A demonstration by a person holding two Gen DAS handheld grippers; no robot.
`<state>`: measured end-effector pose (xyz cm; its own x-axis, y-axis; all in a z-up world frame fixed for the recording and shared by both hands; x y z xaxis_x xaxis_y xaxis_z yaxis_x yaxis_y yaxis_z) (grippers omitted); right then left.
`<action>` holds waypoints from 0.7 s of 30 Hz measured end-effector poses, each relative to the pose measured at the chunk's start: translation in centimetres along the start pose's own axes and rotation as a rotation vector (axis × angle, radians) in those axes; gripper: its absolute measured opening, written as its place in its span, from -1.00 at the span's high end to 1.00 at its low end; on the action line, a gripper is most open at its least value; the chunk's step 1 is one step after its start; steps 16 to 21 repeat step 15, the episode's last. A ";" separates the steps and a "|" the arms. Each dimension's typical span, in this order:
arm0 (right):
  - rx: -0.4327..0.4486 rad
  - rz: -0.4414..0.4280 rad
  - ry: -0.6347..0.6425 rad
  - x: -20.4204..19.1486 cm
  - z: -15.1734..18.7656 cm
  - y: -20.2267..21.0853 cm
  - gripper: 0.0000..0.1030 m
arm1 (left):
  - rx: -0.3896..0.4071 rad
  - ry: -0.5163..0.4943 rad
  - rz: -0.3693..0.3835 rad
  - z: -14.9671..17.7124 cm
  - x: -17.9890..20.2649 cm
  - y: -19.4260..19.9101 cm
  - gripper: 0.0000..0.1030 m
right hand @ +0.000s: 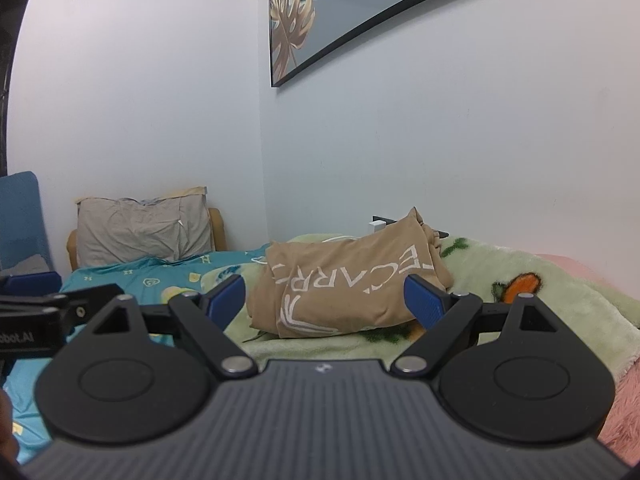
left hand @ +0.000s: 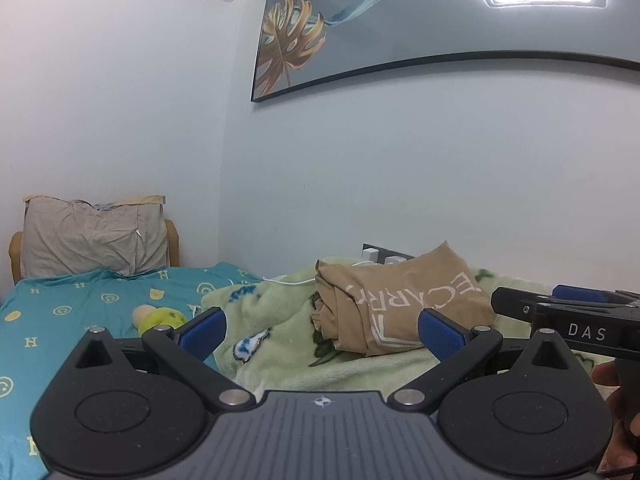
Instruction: Fold clothes
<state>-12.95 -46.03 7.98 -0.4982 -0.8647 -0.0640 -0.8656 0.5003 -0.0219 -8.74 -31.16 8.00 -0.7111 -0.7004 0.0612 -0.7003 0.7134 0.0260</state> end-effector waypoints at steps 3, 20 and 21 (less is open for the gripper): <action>0.002 0.005 0.005 -0.1 0.0 0.2 -0.70 | 0.004 0.003 0.000 0.0 -0.1 0.2 -0.99; 0.007 0.007 0.011 -0.3 -0.5 1.3 -0.71 | -0.005 0.008 -0.015 -0.3 -0.1 0.8 -0.99; 0.007 0.007 0.011 -0.3 -0.5 1.3 -0.71 | -0.005 0.008 -0.015 -0.3 -0.1 0.8 -0.99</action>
Point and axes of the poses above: each gripper's, at about its wrist camera, not at the fingertips, and y roughly against the way its jaws point, x to its right, z to its underside, the point moved 4 cm from there along -y, roughly the way its jaws point, and after that the axes turned 11 degrees about x, right-handed, at the moved point
